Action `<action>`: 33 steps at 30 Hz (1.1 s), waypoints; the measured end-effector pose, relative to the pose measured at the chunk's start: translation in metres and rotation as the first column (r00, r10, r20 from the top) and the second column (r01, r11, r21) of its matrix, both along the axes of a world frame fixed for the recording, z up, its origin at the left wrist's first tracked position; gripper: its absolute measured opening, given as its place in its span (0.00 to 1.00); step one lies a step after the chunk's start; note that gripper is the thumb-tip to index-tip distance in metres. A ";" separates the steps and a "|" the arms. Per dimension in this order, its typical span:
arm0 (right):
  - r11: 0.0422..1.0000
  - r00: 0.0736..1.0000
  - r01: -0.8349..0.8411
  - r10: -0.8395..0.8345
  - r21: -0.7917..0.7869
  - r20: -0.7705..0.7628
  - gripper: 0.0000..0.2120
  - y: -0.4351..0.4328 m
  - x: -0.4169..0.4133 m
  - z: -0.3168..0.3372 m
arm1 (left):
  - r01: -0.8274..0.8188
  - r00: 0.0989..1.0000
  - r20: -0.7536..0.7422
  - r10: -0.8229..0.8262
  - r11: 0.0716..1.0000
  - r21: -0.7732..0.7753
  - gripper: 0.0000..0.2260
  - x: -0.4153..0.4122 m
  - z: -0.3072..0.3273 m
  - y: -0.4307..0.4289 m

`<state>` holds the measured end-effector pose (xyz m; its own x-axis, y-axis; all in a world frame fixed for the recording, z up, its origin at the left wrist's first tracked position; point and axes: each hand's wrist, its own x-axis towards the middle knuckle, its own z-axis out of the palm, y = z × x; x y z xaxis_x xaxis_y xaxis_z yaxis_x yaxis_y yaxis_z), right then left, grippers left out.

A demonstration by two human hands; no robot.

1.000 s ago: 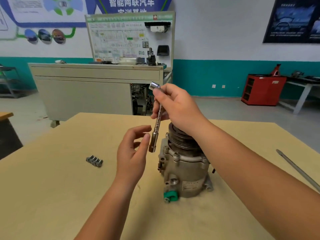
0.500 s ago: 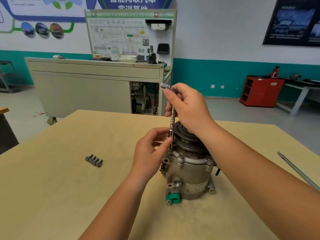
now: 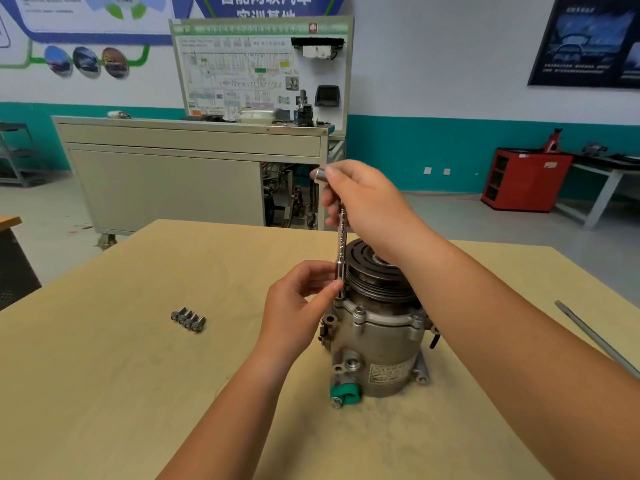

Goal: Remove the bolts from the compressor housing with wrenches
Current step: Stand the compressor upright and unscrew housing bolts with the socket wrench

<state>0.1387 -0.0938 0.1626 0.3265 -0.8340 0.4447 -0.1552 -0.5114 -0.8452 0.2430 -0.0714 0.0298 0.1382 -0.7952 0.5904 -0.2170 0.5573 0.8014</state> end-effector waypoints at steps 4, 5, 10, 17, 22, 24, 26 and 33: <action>0.993 0.998 0.062 -0.062 -0.104 -0.002 0.15 0.004 0.007 -0.006 | 0.012 1.000 0.009 -0.012 1.000 -0.017 0.12 0.002 -0.003 0.000; 0.985 0.995 0.098 -0.097 -0.143 0.011 0.14 0.005 0.008 -0.009 | 0.011 1.000 0.021 -0.010 1.000 -0.021 0.11 0.001 -0.004 0.000; 0.964 0.983 0.184 -0.183 -0.191 0.021 0.13 0.007 0.009 -0.014 | -0.066 0.993 0.087 0.075 0.993 -0.097 0.07 -0.006 -0.019 0.002; 0.986 0.983 -0.008 -0.023 0.164 0.182 0.11 0.000 0.011 -0.009 | -0.060 0.998 0.011 0.060 0.996 -0.062 0.14 -0.026 -0.041 0.000; 0.981 0.985 0.117 -0.135 0.155 0.108 0.10 -0.006 0.016 -0.009 | -0.089 0.992 -0.095 0.086 0.996 -0.027 0.11 -0.029 -0.040 -0.001; 0.978 0.981 0.132 -0.152 0.159 0.124 0.09 -0.006 0.014 -0.010 | -0.121 0.986 -0.116 0.117 0.992 -0.021 0.12 -0.031 -0.038 -0.003; 0.979 0.979 0.161 -0.174 0.122 0.110 0.09 -0.006 0.013 -0.011 | -0.160 0.984 -0.091 0.156 0.986 -0.041 0.14 -0.034 -0.038 -0.004; 0.876 0.900 0.398 -0.431 -0.273 -0.071 0.17 -0.006 0.027 -0.019 | -0.209 0.978 -0.040 0.207 0.976 -0.065 0.16 -0.036 -0.044 -0.008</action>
